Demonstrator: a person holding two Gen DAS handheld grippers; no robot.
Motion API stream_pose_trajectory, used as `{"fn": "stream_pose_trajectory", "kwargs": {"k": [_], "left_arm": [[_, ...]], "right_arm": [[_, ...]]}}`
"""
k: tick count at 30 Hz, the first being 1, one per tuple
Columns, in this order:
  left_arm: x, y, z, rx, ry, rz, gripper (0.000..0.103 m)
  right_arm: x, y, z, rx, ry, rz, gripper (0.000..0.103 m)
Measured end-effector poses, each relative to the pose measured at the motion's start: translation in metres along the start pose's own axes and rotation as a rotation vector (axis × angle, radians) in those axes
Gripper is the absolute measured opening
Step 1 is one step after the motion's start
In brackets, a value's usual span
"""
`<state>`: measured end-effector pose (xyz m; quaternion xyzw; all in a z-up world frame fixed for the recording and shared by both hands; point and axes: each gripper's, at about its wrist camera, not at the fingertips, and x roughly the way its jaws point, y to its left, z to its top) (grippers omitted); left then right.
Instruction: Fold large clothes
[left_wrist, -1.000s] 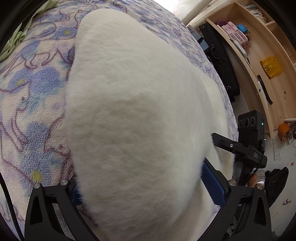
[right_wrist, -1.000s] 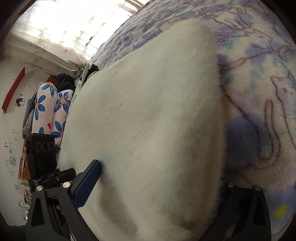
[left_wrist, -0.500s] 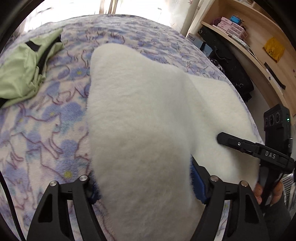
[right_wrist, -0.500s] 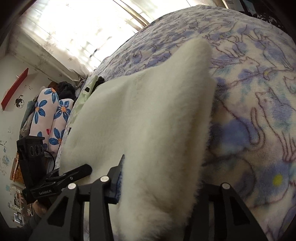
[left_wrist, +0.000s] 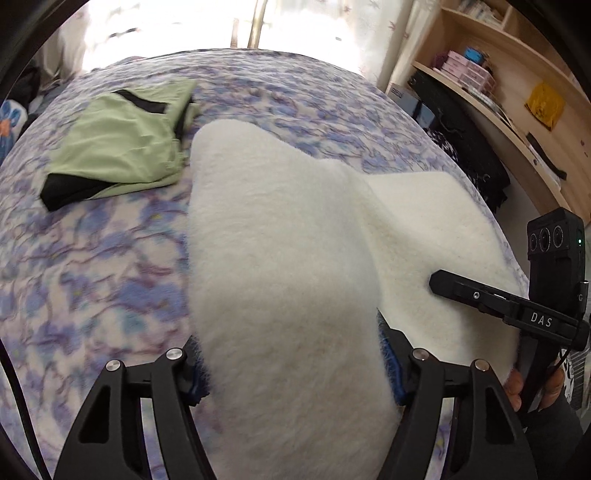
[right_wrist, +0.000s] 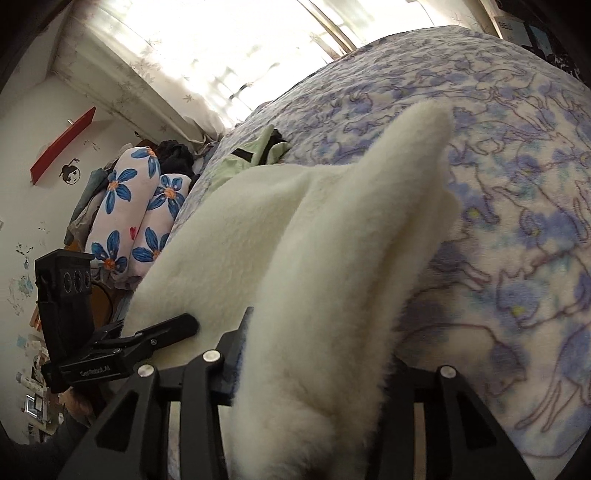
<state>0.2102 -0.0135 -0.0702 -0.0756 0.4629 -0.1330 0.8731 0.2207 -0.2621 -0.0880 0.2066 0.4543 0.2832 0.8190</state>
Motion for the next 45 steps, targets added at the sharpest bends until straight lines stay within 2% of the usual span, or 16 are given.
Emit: {"fn": "stream_pose_trajectory", "kwargs": {"k": [4, 8, 14, 16, 20, 24, 26, 28, 29, 30, 31, 33, 35, 41, 43, 45], "left_arm": [[-0.042, 0.050, 0.003, -0.037, -0.036, 0.024, 0.069], [-0.081, 0.103, 0.026, -0.053, -0.092, 0.072, 0.069], [-0.107, 0.183, 0.096, -0.039, -0.194, 0.115, 0.069], [-0.105, 0.210, 0.125, -0.031, -0.211, 0.117, 0.069], [-0.081, 0.271, 0.189, -0.005, -0.225, 0.105, 0.069], [-0.031, 0.323, 0.238, -0.015, -0.228, 0.086, 0.070], [0.010, 0.354, 0.252, -0.029, -0.188, 0.085, 0.072], [0.060, 0.377, 0.247, -0.102, -0.098, 0.116, 0.075], [0.081, 0.387, 0.239, -0.142, -0.059, 0.124, 0.086], [0.091, 0.396, 0.231, -0.158, -0.077, 0.106, 0.097], [0.093, 0.402, 0.224, -0.166, -0.116, 0.080, 0.100], [0.092, 0.409, 0.218, -0.174, -0.136, 0.029, 0.101], [0.090, 0.412, 0.216, -0.174, -0.141, 0.022, 0.101], [0.065, 0.401, 0.224, -0.096, -0.170, 0.199, 0.098], [0.045, 0.396, 0.228, -0.079, -0.202, 0.260, 0.092], [0.027, 0.393, 0.232, -0.090, -0.225, 0.274, 0.066]], "right_arm": [[0.025, 0.048, 0.016, -0.043, 0.001, 0.058, 0.041], [0.056, 0.093, 0.048, -0.095, -0.003, 0.105, 0.041], [0.111, 0.141, 0.119, -0.134, -0.057, 0.162, 0.041], [0.132, 0.151, 0.143, -0.145, -0.089, 0.136, 0.041], [0.180, 0.156, 0.195, -0.143, -0.116, 0.133, 0.041], [0.239, 0.137, 0.235, -0.101, -0.127, 0.132, 0.041], [0.282, 0.116, 0.249, -0.075, -0.096, 0.108, 0.041], [0.332, 0.080, 0.248, 0.010, 0.014, 0.028, 0.044], [0.347, 0.065, 0.242, 0.038, 0.041, 0.015, 0.048], [0.352, 0.055, 0.236, 0.051, 0.033, 0.046, 0.055], [0.350, 0.050, 0.231, 0.046, 0.012, 0.071, 0.056], [0.345, 0.051, 0.227, 0.007, 0.009, 0.075, 0.059], [0.336, 0.056, 0.227, -0.026, 0.034, 0.055, 0.060], [0.292, 0.078, 0.232, -0.153, 0.020, -0.118, 0.062], [0.275, 0.085, 0.233, -0.178, -0.012, -0.171, 0.062], [0.258, 0.094, 0.235, -0.191, -0.060, -0.187, 0.062]]}}
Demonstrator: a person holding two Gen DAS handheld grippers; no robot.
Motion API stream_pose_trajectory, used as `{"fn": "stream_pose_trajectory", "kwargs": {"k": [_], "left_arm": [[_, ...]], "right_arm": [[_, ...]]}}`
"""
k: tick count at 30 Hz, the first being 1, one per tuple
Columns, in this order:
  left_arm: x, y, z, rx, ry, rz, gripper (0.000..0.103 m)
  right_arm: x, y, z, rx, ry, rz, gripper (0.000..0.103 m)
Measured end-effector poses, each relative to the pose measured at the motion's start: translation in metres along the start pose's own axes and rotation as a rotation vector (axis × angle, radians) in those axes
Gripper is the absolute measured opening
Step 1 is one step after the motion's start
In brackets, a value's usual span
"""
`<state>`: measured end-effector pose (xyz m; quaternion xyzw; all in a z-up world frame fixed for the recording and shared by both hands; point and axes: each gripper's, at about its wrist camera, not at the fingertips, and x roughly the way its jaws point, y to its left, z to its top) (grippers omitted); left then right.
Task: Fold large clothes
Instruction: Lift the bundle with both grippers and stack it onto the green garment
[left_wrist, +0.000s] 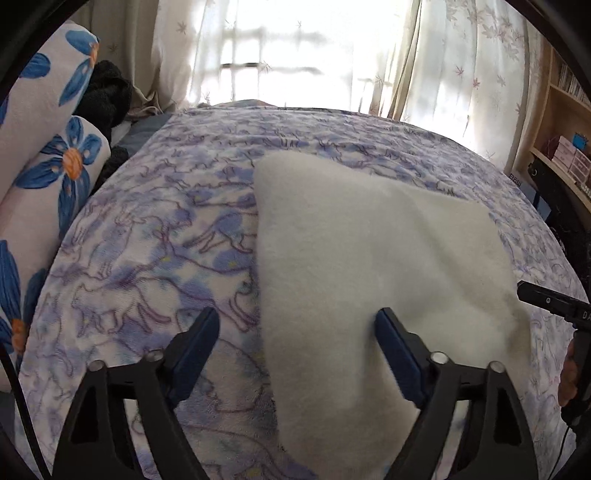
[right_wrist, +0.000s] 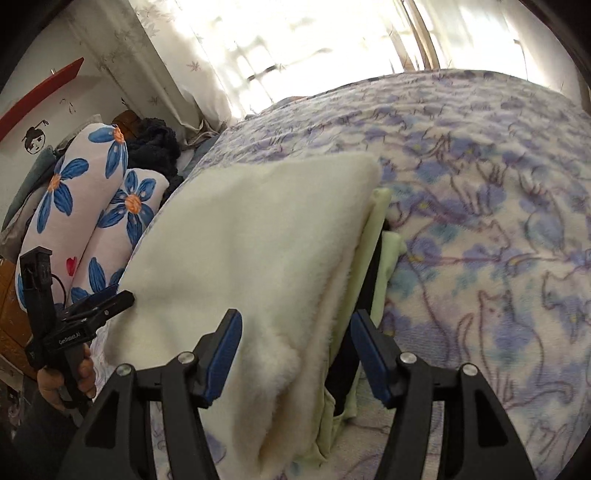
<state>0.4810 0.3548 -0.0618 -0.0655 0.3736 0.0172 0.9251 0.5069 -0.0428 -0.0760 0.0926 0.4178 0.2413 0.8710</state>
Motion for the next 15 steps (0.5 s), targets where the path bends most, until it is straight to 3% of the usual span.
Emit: {"fn": "stream_pose_trajectory", "kwargs": {"k": [3, 7, 9, 11, 12, 14, 15], "left_arm": [[-0.014, 0.001, 0.012, -0.045, -0.022, -0.026, 0.036], [-0.024, -0.025, 0.010, -0.015, -0.034, -0.063, 0.023], [-0.012, -0.036, 0.003, 0.037, 0.004, -0.049, 0.018], [-0.003, -0.042, -0.006, 0.098, -0.003, 0.015, 0.018], [-0.002, -0.042, -0.010, 0.118, -0.008, 0.032, 0.018], [0.002, -0.038, -0.015, 0.131, 0.010, 0.039, 0.018], [0.004, -0.035, -0.015, 0.125, 0.016, 0.036, 0.018]], "right_arm": [[-0.019, 0.013, 0.008, 0.014, -0.075, -0.008, 0.062], [-0.013, 0.042, 0.015, -0.031, -0.096, 0.022, 0.058], [0.007, 0.052, 0.010, -0.055, -0.040, 0.007, 0.034], [0.028, 0.049, 0.001, -0.063, 0.034, -0.050, 0.022], [0.035, 0.045, -0.004, -0.071, 0.045, -0.085, 0.012], [0.039, 0.032, -0.011, -0.071, 0.039, -0.104, 0.000], [0.038, 0.025, -0.012, -0.047, 0.038, -0.075, 0.000]]}}
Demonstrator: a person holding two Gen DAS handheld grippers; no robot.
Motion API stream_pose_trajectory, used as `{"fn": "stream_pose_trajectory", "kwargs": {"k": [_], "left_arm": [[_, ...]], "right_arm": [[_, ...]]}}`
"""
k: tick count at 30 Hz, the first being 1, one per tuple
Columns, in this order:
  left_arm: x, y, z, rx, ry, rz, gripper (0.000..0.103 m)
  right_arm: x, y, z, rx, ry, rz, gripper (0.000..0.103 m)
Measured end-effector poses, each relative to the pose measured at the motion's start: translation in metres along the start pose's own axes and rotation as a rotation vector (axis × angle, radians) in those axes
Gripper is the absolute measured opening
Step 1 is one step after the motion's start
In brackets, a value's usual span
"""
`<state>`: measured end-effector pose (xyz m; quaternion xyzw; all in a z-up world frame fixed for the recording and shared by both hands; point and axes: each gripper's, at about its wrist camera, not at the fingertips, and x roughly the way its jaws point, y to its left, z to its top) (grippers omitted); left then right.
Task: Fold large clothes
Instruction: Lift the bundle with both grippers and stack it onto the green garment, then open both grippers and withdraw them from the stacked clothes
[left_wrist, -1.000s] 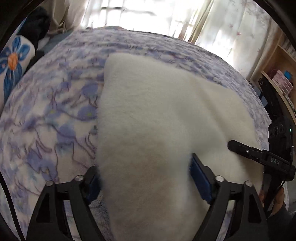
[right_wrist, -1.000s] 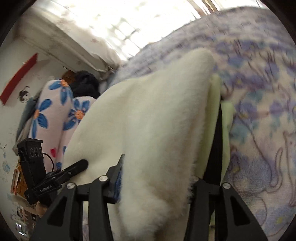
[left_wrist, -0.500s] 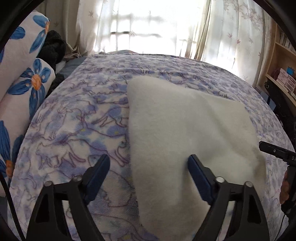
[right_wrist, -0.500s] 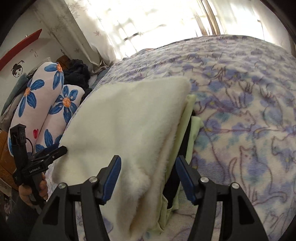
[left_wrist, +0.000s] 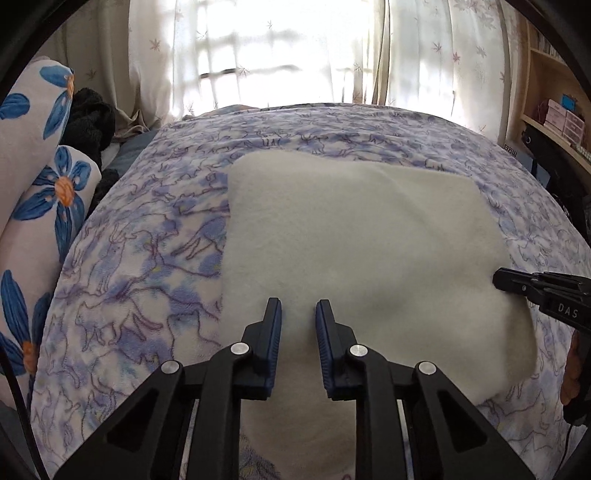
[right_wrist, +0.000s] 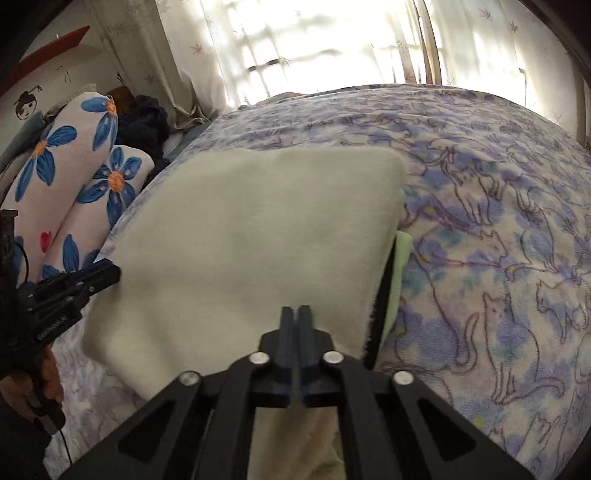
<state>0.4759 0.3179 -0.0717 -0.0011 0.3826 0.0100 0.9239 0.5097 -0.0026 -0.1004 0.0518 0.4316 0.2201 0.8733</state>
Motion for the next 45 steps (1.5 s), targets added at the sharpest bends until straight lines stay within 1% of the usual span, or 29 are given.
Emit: {"fn": "stream_pose_trajectory", "kwargs": {"k": [1, 3, 6, 7, 8, 9, 12, 14, 16, 17, 18, 20, 23, 26, 28, 29, 30, 31, 32, 33, 34, 35, 36, 39, 43, 45], "left_arm": [[0.001, 0.002, 0.000, -0.011, 0.001, -0.005, 0.018], [0.000, 0.003, 0.000, -0.028, 0.005, -0.003, 0.018], [-0.005, 0.000, 0.001, -0.041, 0.016, 0.025, 0.019], [-0.006, -0.002, 0.002, -0.049, 0.024, 0.036, 0.019], [-0.009, -0.003, 0.002, -0.060, 0.033, 0.040, 0.019], [-0.013, -0.004, 0.002, -0.072, 0.041, 0.039, 0.021], [-0.030, -0.009, -0.001, -0.085, 0.060, 0.056, 0.023], [-0.048, -0.013, -0.003, -0.093, 0.059, 0.062, 0.023], [-0.071, -0.019, -0.006, -0.100, 0.052, 0.054, 0.026], [-0.083, -0.022, -0.007, -0.102, 0.046, 0.055, 0.032], [-0.098, -0.026, -0.009, -0.101, 0.037, 0.057, 0.042], [-0.129, -0.037, -0.015, -0.087, 0.012, 0.068, 0.055], [-0.171, -0.055, -0.025, -0.068, -0.019, 0.064, 0.055], [-0.211, -0.071, -0.040, -0.081, -0.034, 0.035, 0.056], [-0.232, -0.082, -0.049, -0.086, -0.041, 0.021, 0.062], [-0.243, -0.088, -0.055, -0.086, -0.043, 0.022, 0.071], [-0.252, -0.094, -0.059, -0.085, -0.046, 0.026, 0.078], [-0.263, -0.101, -0.066, -0.086, -0.056, 0.024, 0.079], [-0.272, -0.107, -0.072, -0.086, -0.065, 0.015, 0.081], [-0.278, -0.112, -0.076, -0.084, -0.066, 0.008, 0.083], [-0.285, -0.119, -0.082, -0.081, -0.064, 0.002, 0.084], [-0.291, -0.126, -0.087, -0.077, -0.064, 0.000, 0.088], [-0.297, -0.133, -0.094, -0.070, -0.064, 0.006, 0.092], [-0.314, -0.154, -0.115, -0.064, -0.055, 0.031, 0.095], [-0.331, -0.183, -0.145, -0.065, -0.043, -0.005, 0.095], [-0.339, -0.198, -0.161, -0.067, -0.049, -0.025, 0.096]], "right_arm": [[-0.001, -0.003, -0.001, 0.014, 0.001, 0.019, 0.000], [-0.005, -0.001, -0.001, -0.003, 0.007, 0.003, 0.000], [-0.011, 0.008, 0.000, -0.020, 0.027, -0.033, 0.000], [-0.015, 0.010, 0.000, -0.020, 0.031, -0.034, 0.000], [-0.021, 0.012, 0.001, -0.021, 0.032, -0.031, 0.003], [-0.026, 0.014, 0.000, -0.024, 0.034, -0.028, 0.003], [-0.045, 0.020, -0.003, -0.031, 0.057, -0.023, 0.003], [-0.064, 0.024, -0.006, -0.034, 0.065, -0.019, 0.003], [-0.085, 0.030, -0.008, -0.042, 0.067, -0.025, 0.003], [-0.097, 0.032, -0.010, -0.045, 0.063, -0.030, 0.003], [-0.111, 0.035, -0.012, -0.051, 0.058, -0.033, 0.003], [-0.139, 0.041, -0.017, -0.061, 0.050, -0.040, 0.003], [-0.182, 0.050, -0.026, -0.079, 0.031, -0.045, 0.003], [-0.223, 0.057, -0.038, -0.103, 0.010, -0.066, 0.003], [-0.247, 0.059, -0.047, -0.109, 0.000, -0.075, 0.003], [-0.258, 0.060, -0.052, -0.111, -0.001, -0.083, 0.003], [-0.268, 0.060, -0.057, -0.113, -0.002, -0.088, 0.005], [-0.276, 0.059, -0.063, -0.114, -0.002, -0.095, 0.007], [-0.283, 0.058, -0.070, -0.115, -0.002, -0.105, 0.013], [-0.290, 0.057, -0.077, -0.116, -0.002, -0.111, 0.023], [-0.298, 0.055, -0.085, -0.117, -0.005, -0.118, 0.029], [-0.305, 0.054, -0.092, -0.120, -0.012, -0.125, 0.038], [-0.311, 0.053, -0.099, -0.122, -0.018, -0.131, 0.041], [-0.327, 0.047, -0.123, -0.112, -0.019, -0.156, 0.042], [-0.342, 0.037, -0.156, -0.095, -0.010, -0.177, 0.043], [-0.347, 0.035, -0.173, -0.096, -0.006, -0.203, 0.051]]}}
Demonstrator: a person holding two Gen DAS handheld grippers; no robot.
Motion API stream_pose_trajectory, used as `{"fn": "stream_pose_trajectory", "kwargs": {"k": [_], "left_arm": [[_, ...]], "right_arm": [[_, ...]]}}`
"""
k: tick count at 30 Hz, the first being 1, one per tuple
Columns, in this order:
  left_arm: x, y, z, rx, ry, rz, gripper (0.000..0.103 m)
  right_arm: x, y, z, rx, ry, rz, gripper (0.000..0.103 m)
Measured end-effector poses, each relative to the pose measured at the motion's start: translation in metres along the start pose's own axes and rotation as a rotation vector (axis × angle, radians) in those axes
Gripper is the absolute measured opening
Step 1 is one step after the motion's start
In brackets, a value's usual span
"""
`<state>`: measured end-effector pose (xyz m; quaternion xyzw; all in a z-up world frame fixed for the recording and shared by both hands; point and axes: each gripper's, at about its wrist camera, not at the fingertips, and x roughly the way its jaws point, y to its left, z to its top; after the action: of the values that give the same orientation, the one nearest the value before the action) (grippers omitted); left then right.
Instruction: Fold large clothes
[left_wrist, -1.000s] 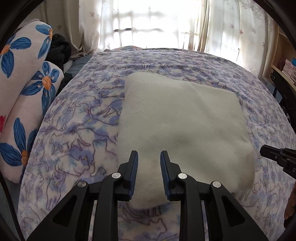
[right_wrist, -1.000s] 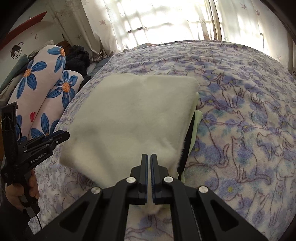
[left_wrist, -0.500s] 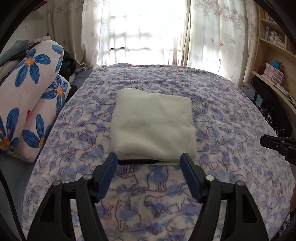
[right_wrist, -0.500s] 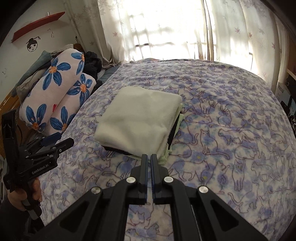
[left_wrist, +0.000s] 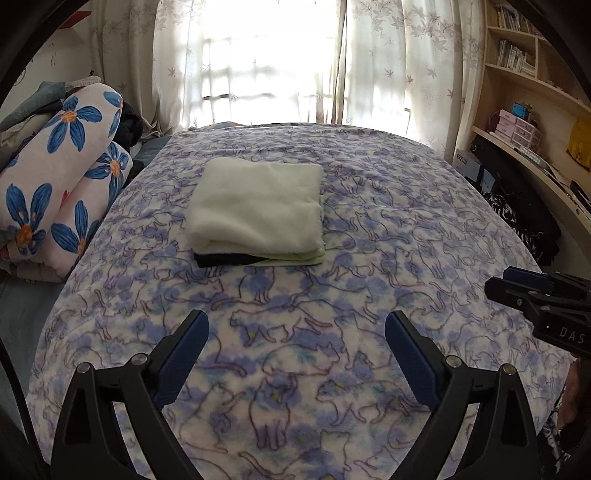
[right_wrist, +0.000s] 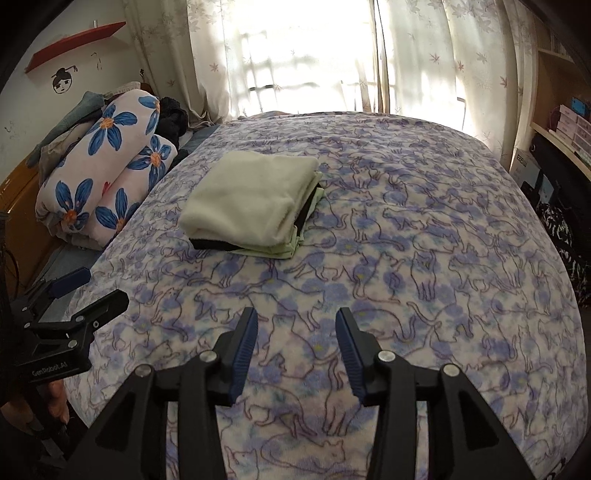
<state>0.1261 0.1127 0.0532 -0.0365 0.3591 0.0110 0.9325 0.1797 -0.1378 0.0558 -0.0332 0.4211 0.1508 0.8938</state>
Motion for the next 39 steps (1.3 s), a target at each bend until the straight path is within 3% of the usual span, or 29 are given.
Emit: {"fn": "stream_pose_trajectory", "kwargs": {"k": [7, 11, 21, 28, 39], "left_arm": [[-0.013, -0.039, -0.048, -0.012, 0.023, -0.009, 0.101], [-0.017, -0.054, -0.067, 0.000, 0.031, -0.007, 0.101], [-0.054, -0.070, -0.108, -0.037, -0.013, 0.068, 0.101], [-0.068, -0.071, -0.123, -0.059, 0.007, 0.089, 0.101], [-0.079, -0.083, -0.137, -0.047, -0.009, 0.095, 0.102]], "right_arm": [[-0.017, -0.016, -0.053, 0.048, -0.008, -0.061, 0.056], [-0.024, -0.021, -0.076, 0.080, -0.011, -0.138, 0.066], [-0.055, -0.009, -0.129, 0.121, -0.085, -0.144, 0.067], [-0.067, -0.005, -0.148, 0.143, -0.105, -0.103, 0.067], [-0.069, -0.001, -0.157, 0.137, -0.119, -0.111, 0.068]]}}
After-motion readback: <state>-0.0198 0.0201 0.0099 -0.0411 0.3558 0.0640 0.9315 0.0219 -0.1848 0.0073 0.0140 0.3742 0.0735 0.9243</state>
